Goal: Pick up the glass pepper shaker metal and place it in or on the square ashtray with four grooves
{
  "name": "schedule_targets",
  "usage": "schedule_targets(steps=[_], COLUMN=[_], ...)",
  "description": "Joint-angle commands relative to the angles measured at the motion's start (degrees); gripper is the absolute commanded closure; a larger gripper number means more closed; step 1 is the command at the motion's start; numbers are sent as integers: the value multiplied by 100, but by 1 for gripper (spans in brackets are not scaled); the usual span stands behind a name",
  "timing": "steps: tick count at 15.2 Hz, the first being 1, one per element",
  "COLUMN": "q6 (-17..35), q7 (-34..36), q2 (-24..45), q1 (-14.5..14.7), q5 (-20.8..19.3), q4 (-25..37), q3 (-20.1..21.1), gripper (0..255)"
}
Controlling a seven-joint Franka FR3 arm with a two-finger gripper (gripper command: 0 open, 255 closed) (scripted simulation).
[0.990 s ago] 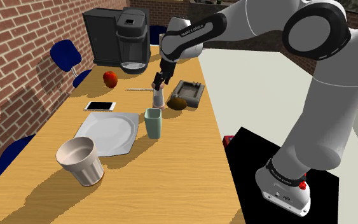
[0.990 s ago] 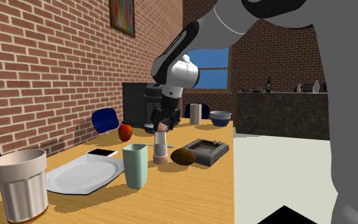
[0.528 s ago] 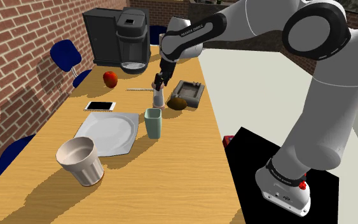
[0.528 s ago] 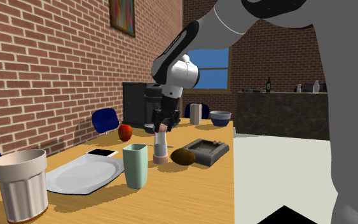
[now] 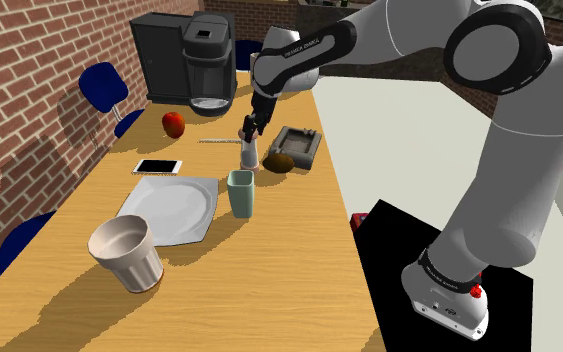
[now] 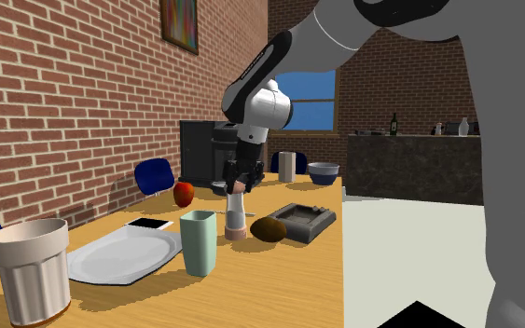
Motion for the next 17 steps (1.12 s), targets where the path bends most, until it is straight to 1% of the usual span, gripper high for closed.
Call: schedule_targets(steps=[1,17], q6=[-64,-1154], q7=[19,283], q2=[-30,-415], q1=[0,6], q5=[-17,-216], q4=[31,756], q3=[-7,-60], gripper=[255,255])
